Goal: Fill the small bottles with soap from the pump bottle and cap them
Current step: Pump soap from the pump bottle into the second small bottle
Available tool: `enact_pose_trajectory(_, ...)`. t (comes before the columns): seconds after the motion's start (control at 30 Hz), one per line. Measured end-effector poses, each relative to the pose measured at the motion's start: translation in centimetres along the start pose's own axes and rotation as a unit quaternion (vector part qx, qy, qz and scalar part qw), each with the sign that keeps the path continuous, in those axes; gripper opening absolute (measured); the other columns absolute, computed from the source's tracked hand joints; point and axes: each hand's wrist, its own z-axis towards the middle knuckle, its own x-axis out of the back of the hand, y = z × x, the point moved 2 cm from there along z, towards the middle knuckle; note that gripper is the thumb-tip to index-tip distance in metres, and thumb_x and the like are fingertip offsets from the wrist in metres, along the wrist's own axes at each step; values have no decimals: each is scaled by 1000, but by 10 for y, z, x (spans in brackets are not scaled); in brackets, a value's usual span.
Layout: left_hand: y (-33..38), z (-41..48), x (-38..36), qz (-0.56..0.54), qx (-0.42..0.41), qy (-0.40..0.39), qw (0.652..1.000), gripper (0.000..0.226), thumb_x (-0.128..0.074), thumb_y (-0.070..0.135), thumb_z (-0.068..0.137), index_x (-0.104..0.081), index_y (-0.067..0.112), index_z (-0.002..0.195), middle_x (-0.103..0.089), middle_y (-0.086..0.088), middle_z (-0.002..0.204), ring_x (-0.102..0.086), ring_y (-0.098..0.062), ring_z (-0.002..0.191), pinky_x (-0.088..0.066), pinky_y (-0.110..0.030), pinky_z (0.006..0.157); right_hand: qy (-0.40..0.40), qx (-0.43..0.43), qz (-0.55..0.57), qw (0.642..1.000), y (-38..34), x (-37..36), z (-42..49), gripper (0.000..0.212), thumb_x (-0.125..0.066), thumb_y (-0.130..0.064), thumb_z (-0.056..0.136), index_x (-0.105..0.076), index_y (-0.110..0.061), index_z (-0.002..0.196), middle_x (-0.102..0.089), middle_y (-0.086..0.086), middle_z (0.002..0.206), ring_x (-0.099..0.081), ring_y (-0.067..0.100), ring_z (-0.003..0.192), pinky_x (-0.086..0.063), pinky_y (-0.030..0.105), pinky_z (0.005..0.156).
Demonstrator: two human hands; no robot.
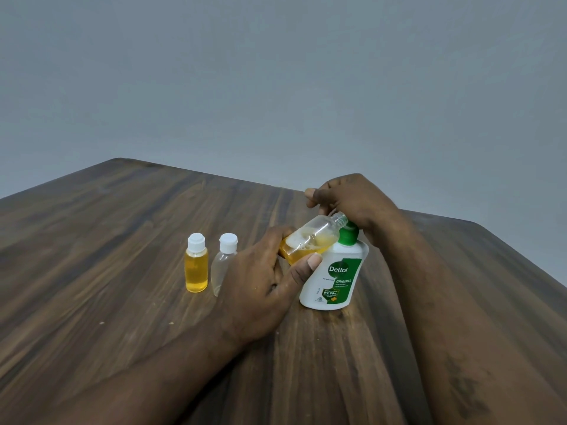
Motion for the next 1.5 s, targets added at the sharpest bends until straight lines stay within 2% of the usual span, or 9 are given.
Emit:
enact_pose_trajectory(0.2, 3, 0, -1, -10, -2, 4, 1000, 49, -49, 66, 95, -61, 25, 120, -61, 18, 73, -62, -3, 68, -40, -13, 54, 89, 46, 46, 994, -3, 9, -1, 29, -76, -43, 91, -78, -18, 77, -67, -6, 62, -57, -3, 50, -46, 27, 65)
enact_pose_trajectory(0.27, 3, 0, -1, -13, 2, 4, 1000, 49, -49, 66, 94, -62, 25, 118, -61, 16, 73, -62, -4, 69, -39, -12, 54, 84, 46, 41, 995, -3, 7, -1, 27, -77, -42, 91, -78, -18, 77, -67, -7, 62, -57, -3, 50, -46, 26, 65)
enact_pose_trajectory(0.47, 0, -2, -1, -5, 4, 7, 1000, 47, -50, 65, 94, -62, 24, 115, -61, 27, 79, -61, 1, 70, -38, -9, 54, -12, -9, 10, 1000, 2, -3, 0, 20, -78, -30, 91, -79, -13, 82, -65, -10, 58, -57, 9, 59, -49, 36, 77)
enact_pose_trajectory(0.6, 1, -1, -1, -5, 2, 7, 1000, 46, -50, 64, 95, -61, 25, 117, -61, 31, 85, -62, 2, 73, -39, -8, 56, 19, 3, 42, 999, 1, 1, 0, 24, -78, -37, 90, -78, -16, 77, -66, -10, 58, -58, 8, 60, -48, 33, 73)
enact_pose_trajectory(0.77, 4, -1, -1, -15, -6, 2, 1000, 47, -50, 62, 96, -61, 23, 119, -63, 26, 83, -63, -1, 73, -40, -10, 56, 85, 50, 55, 994, -3, 8, -1, 31, -78, -46, 88, -78, -17, 78, -67, -8, 61, -58, -2, 52, -47, 27, 66)
enact_pose_trajectory(0.97, 0, -2, -1, -5, -1, 3, 1000, 48, -50, 64, 95, -63, 23, 116, -62, 29, 83, -62, 2, 73, -39, -9, 55, -21, -12, 29, 999, 4, -3, 1, 25, -78, -35, 90, -79, -11, 82, -66, -10, 59, -58, 10, 59, -49, 35, 74)
enact_pose_trajectory(1.17, 2, 1, -1, -5, -4, 0, 1000, 49, -49, 65, 95, -62, 25, 120, -62, 29, 85, -63, 0, 74, -41, -10, 57, 26, 12, 55, 998, 1, 4, 0, 31, -79, -46, 88, -79, -15, 81, -67, -8, 62, -59, 7, 61, -47, 32, 70)
enact_pose_trajectory(1.3, 4, 0, -2, -15, -4, -7, 1000, 45, -50, 62, 96, -60, 26, 120, -62, 27, 81, -64, -3, 71, -40, -10, 55, 73, 50, 49, 995, -2, 9, -1, 35, -78, -51, 87, -78, -17, 80, -68, -8, 63, -58, -3, 51, -47, 27, 64)
enact_pose_trajectory(1.5, 2, 0, 0, -8, -5, -4, 1000, 48, -52, 63, 95, -63, 21, 117, -61, 34, 83, -62, 4, 72, -41, -9, 56, -27, -9, 34, 999, 5, -2, 1, 27, -79, -40, 88, -79, -15, 79, -66, -11, 59, -60, 11, 64, -49, 34, 76)
